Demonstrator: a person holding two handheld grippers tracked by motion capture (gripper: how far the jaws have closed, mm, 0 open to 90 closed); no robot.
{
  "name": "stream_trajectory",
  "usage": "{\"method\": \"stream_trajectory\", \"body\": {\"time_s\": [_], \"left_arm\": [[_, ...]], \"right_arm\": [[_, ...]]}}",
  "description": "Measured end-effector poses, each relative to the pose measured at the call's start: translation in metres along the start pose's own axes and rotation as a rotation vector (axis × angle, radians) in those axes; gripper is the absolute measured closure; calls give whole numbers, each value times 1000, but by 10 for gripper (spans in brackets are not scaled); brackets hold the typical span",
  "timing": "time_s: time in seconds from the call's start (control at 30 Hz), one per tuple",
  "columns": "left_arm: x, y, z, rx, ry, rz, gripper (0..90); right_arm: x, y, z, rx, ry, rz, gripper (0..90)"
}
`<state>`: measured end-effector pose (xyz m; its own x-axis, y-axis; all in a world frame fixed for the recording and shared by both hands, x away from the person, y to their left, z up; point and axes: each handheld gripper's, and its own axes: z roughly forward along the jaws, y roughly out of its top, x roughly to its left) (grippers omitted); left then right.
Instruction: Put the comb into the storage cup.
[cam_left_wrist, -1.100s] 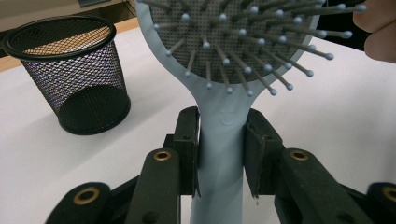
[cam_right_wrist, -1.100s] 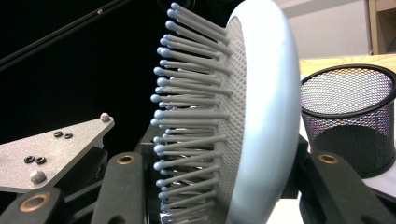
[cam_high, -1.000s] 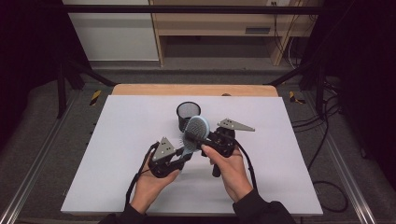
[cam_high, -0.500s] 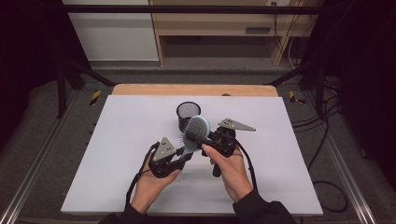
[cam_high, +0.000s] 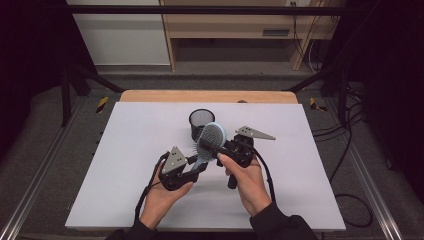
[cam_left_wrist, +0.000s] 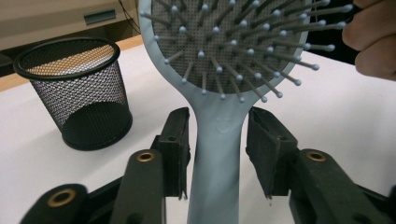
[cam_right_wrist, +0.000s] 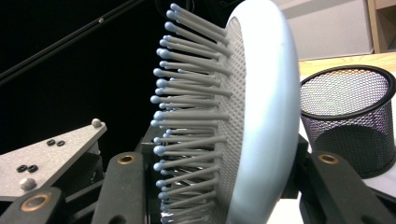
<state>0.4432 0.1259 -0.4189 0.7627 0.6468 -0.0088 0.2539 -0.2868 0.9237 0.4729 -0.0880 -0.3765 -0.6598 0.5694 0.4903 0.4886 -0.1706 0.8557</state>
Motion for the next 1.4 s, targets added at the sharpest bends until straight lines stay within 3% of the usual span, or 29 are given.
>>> {"method": "stream_trajectory", "body": {"time_s": [0.2,0.43,0.57,0.7,0.8,0.87,1.0,1.03,1.07,1.1,1.2,1.4], "left_arm": [[0,1,-2,-14,8,2,528],[7,0,-9,-51,32,-13,393],[13,-2,-21,-77,90,-23,257],[19,-8,-34,-84,116,-33,173],[23,-15,-43,-75,140,-21,161],[31,-28,-58,-74,169,-51,150],[39,-42,-73,-66,197,-49,123],[45,-49,-82,-90,232,-54,122],[45,-49,-82,-90,232,-54,118],[52,-52,-88,-112,259,-77,113],[62,-54,-91,-139,292,-109,102],[69,-60,-90,-118,300,-130,81]], "right_arm": [[-2,2,-2,-5,-8,0,509],[-8,7,-7,-14,-35,-8,509],[-12,13,-10,-21,-54,-14,508],[-15,19,-11,-26,-69,-19,508],[-16,22,-11,-25,-74,-25,508],[-19,30,-9,-32,-86,-30,508],[-20,41,-5,-37,-94,-47,508],[-19,44,-4,-37,-97,-54,507],[-19,47,-3,-39,-100,-58,507],[-18,50,-2,-44,-102,-62,507],[-16,58,0,-53,-105,-72,507],[-14,68,6,-56,-110,-81,506]]}}
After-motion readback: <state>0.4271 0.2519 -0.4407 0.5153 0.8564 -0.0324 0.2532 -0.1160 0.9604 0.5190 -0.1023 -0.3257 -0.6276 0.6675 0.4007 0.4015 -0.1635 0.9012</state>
